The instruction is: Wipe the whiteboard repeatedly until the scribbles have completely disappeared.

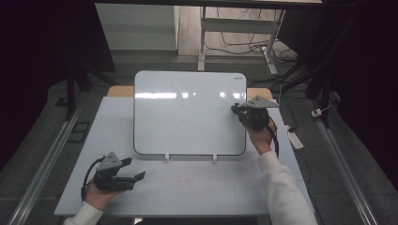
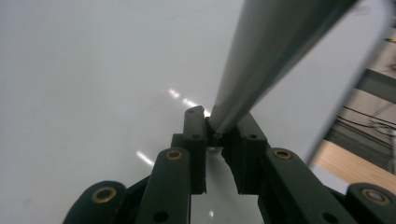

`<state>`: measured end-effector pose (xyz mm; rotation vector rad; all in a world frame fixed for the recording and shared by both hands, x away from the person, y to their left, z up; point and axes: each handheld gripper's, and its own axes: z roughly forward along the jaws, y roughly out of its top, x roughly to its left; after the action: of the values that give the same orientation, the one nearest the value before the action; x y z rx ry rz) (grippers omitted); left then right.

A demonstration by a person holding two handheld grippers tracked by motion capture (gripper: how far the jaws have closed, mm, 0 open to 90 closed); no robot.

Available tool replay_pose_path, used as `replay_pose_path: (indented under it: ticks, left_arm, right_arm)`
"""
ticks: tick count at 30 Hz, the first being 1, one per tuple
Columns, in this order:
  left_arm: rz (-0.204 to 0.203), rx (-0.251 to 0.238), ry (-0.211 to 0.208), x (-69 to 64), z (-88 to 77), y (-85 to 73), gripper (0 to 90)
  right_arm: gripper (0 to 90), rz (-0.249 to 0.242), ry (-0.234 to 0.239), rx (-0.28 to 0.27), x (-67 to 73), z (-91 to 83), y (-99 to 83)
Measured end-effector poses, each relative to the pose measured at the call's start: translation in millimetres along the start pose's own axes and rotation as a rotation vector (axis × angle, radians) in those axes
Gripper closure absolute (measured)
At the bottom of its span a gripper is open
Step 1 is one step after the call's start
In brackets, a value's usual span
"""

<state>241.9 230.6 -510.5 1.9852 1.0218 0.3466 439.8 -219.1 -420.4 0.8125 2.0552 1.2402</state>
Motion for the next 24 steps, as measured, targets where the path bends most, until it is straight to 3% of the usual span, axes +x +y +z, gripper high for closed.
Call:
replay_pose_path:
  ticks: [2,7,10,12,15,24]
  left_arm:
    - [-0.002,-0.004,0.0,0.0,-1.0,-0.2,22.0]
    - [-0.009,-0.006,-0.003,2.0,-0.8,0.0,22.0]
    - [-0.006,-0.007,-0.004,0.7,-0.5,0.3,22.1]
    - [-0.006,-0.01,-0.004,0.8,-0.9,0.7,22.0]
    - [-0.014,-0.015,-0.007,1.6,0.1,1.9,22.1]
    - [0.009,-0.058,-0.022,-9.1,2.1,14.0,23.2]
  right_arm:
    - [77.3,0.043,-0.001,-0.01,-5.2,-0.8,-0.5]
    - [77.3,-0.032,0.053,0.04,11.7,-2.2,-9.3]
    - [77.4,0.039,0.07,0.042,9.8,-8.7,-14.7]
    - [77.3,0.05,0.097,0.037,13.9,-14.4,-17.4]
    - [77.3,0.043,0.152,0.032,26.3,-24.4,-17.5]
    - [77.2,0.027,0.324,0.103,74.5,-41.5,-27.2]
